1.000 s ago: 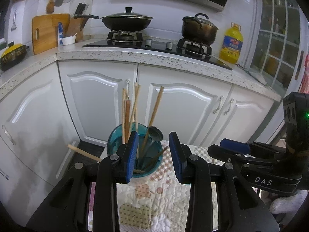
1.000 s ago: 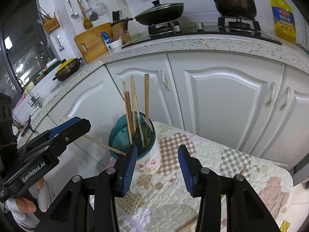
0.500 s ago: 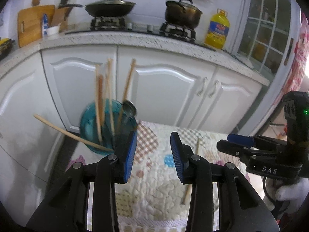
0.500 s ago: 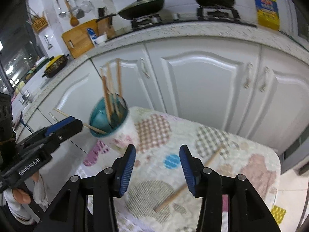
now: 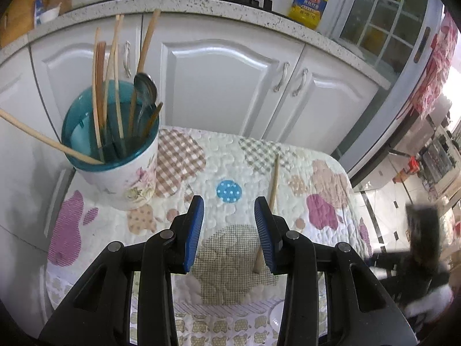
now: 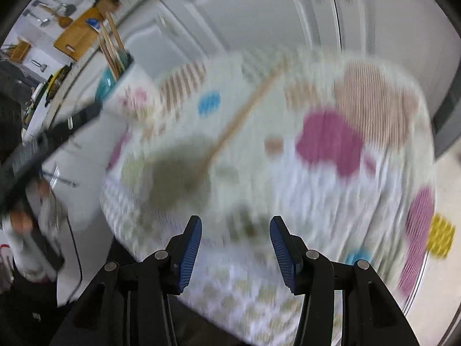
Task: Organize utensils
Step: 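Close the left gripper on the last chopstick while the right grasps the white spoon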
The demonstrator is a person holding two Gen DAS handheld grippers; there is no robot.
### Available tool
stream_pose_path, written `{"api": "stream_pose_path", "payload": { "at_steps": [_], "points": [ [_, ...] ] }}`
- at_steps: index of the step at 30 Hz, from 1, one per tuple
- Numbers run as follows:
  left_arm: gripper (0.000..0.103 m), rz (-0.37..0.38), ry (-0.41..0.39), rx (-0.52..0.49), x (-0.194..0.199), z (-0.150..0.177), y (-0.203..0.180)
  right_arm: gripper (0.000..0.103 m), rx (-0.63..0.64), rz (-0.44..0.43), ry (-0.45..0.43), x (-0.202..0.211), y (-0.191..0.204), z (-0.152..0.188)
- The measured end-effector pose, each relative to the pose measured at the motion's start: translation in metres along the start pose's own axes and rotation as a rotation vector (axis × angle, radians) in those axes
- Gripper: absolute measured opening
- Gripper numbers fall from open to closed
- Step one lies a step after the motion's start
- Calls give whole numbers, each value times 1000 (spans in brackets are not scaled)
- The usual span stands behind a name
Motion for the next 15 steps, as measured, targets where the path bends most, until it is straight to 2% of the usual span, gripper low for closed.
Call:
{"api": "stream_pose_path", "payload": {
  "at_steps": [3,5,9,11,12,15],
  "points": [
    [36,3,5,6,-3,1,0,48,-44,5,40,-8,-11,23],
    [36,7,9,2,-4,3,-1,48,-95,1,27,-12,-18,28],
    [36,5,15,-8,-5,6,-1,46,-119,-2,-12,-15,-19,18],
    [36,0,16,1,-6,6,1,41,-95,9,-26,-20,-15,13],
    [36,-3,18,4,-6,7,2,35,-82,14,-42,-23,-12,9],
    [36,-8,31,1,-10,8,3,33,-97,6,-62,-32,-9,-1]
  ]
}}
Point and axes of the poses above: each gripper's, at about its wrist camera, not at the fingertips, and x roughly against the way its jaws point, y to its left, z to its underside, the point moved 2 cm from there along -x, roughly the way its jaws point, and after that the axes turned 14 degrees about -y, right-handed, at the moved point
